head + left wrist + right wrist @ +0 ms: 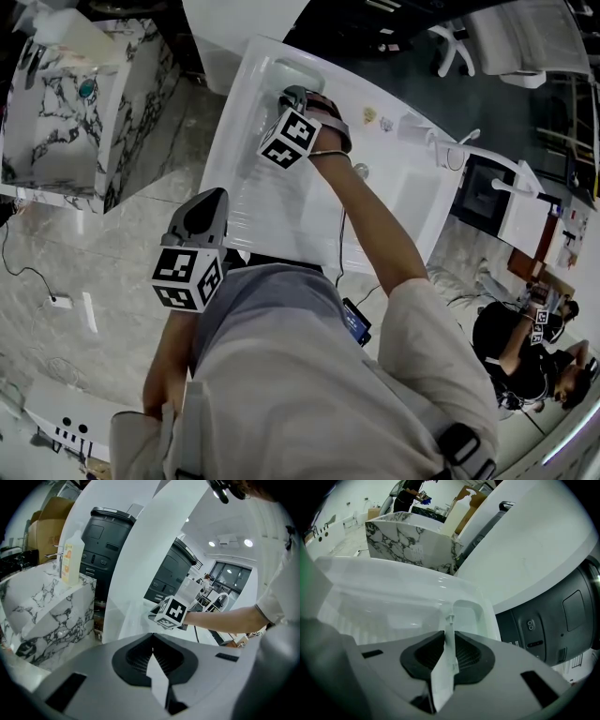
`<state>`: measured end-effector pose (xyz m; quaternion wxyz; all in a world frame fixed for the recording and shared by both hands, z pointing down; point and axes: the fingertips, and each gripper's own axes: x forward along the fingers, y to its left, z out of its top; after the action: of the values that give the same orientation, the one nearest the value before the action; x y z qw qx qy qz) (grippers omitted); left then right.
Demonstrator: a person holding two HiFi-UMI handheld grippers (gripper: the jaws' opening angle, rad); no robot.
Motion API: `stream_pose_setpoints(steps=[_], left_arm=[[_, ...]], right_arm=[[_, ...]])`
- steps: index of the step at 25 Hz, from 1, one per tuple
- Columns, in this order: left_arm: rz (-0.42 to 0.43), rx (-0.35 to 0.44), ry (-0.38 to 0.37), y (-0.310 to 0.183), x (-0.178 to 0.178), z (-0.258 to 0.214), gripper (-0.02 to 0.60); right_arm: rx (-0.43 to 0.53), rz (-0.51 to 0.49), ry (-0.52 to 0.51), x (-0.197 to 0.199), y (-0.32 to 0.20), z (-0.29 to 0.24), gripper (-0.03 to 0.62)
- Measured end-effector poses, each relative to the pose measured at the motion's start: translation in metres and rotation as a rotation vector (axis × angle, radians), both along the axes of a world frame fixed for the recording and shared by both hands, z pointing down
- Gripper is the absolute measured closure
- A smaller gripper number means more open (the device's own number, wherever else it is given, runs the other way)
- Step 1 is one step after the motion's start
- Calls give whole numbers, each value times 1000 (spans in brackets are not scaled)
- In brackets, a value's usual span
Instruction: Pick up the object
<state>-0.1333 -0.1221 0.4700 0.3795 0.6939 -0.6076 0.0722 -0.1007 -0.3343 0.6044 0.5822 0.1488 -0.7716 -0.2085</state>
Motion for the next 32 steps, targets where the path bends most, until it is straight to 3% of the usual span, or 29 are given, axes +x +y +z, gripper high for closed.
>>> stream_pose_setpoints(steps=[32], left_arm=[[48,21,6,17,9,-2,581]], right_arm=[[-64,63,31,30,22,-3,537]])
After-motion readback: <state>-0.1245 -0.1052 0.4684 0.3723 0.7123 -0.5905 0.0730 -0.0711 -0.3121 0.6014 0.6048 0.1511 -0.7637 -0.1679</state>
